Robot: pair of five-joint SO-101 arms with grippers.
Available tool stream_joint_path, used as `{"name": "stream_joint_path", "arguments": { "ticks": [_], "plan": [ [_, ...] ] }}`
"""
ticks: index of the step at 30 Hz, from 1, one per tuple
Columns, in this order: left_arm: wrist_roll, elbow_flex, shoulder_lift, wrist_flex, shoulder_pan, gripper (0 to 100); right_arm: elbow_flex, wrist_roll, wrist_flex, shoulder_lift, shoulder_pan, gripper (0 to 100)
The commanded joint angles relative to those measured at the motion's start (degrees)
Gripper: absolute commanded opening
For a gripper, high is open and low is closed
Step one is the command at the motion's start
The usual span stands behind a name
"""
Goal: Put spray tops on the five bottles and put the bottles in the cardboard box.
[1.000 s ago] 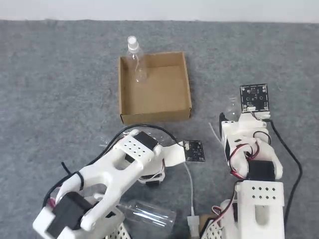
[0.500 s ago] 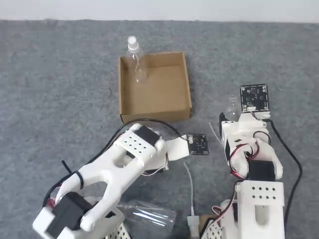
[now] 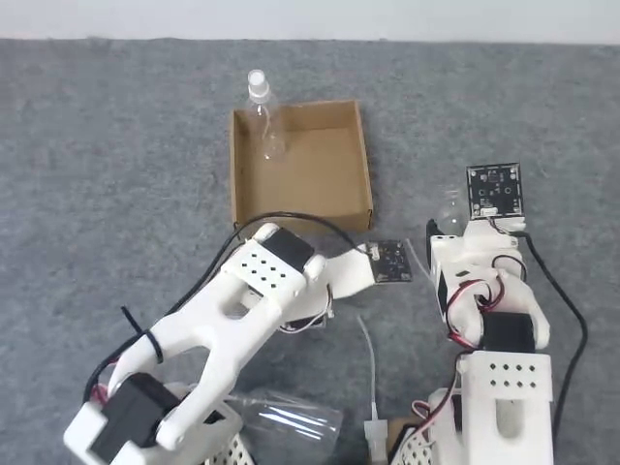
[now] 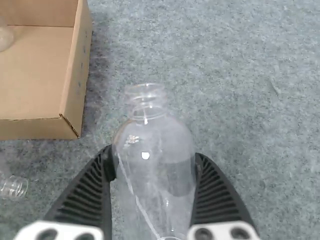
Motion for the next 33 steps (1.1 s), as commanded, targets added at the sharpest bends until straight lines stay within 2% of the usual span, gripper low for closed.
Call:
{"name": "stream_joint_path", "arguments": {
  "ticks": [1, 6, 9, 12, 26, 33],
  "plan": [
    [1.49, -2.86, -0.44, 0.88, -0.18, 1, -0.62, -0.53, -1.36, -1.63, 0.31, 0.6],
    [1.05, -2.77, 0.09, 2.02, -1.93, 4, -0.62, -0.53, -1.36, -1.63, 0.31, 0.6],
    [-2.55, -2.77, 0.09, 3.08, -5.1, 15, -0.62, -0.53, -1.36, -1.63, 0.31, 0.6],
    [-2.81, -1.71, 0.09, 1.32, -7.82, 22, -0.62, -0.53, -1.36, -1.63, 0.31, 0.6],
    [-3.08, 7.25, 0.26, -13.45, -6.42, 23, -0.53, -0.44, -1.36, -1.54, 0.22, 0.6],
    [-5.36, 4.62, 8.26, -13.54, -6.77, 22, -0.53, -0.35, -1.45, -1.54, 0.22, 0.6]
  ]
}}
